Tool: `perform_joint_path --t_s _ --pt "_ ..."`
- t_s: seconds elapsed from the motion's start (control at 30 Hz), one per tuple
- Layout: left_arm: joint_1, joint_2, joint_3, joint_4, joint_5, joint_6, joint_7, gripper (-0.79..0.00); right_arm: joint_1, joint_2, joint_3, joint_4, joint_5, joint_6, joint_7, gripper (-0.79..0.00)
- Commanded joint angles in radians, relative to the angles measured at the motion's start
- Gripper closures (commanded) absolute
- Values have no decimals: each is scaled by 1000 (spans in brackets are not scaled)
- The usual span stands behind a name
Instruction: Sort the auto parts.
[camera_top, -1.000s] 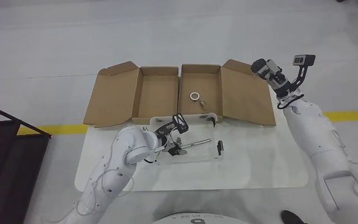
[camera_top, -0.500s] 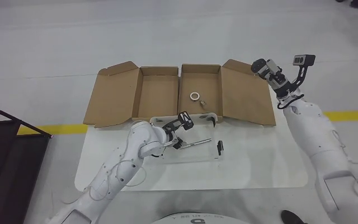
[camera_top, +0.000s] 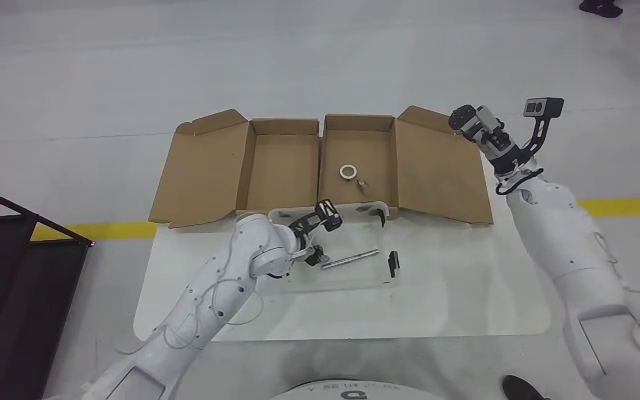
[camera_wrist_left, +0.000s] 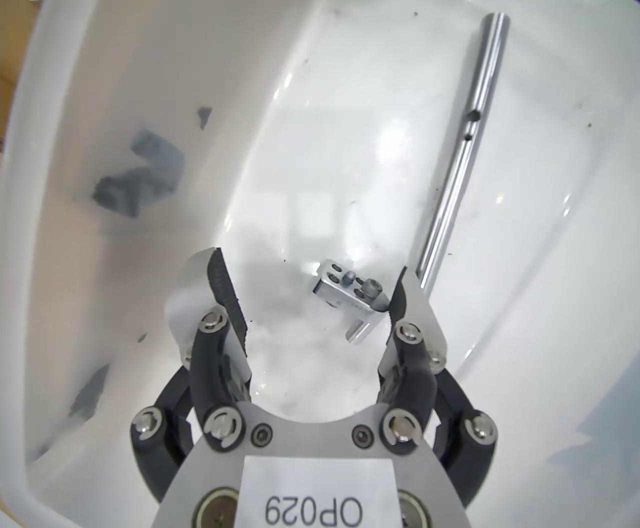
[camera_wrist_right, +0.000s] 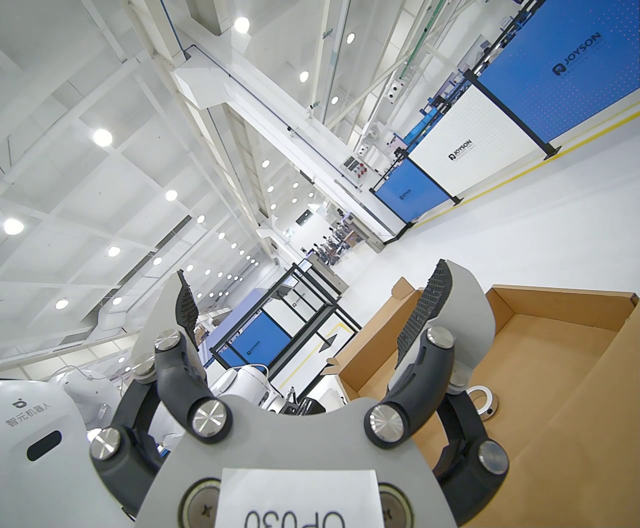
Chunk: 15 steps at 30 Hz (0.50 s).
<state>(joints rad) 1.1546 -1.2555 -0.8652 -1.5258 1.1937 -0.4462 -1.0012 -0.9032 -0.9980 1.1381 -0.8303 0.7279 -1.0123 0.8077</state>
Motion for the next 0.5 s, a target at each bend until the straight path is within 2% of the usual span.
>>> perform_joint_path --t_s 0.0,0.1,0.33,0.4,0.43,0.47 --pt "4 3 -6 -1 -1 0 -1 -545 0 0 0 0 0 0 0 -785" --pt "6 5 -11 0 -4 -2 -2 -391 0 0 0 0 0 0 0 -785" --pt "7 7 1 5 1 -7 -6 -265 0 0 0 0 0 0 0 -785" --pt "5 7 5 7 2 -7 -5 -132 0 0 0 0 0 0 0 -785" --pt "4 7 6 8 2 -7 -4 -6 0 0 0 0 0 0 0 -785" --pt "3 7 6 6 1 -8 -1 0 0 0 0 0 0 0 0 -785"
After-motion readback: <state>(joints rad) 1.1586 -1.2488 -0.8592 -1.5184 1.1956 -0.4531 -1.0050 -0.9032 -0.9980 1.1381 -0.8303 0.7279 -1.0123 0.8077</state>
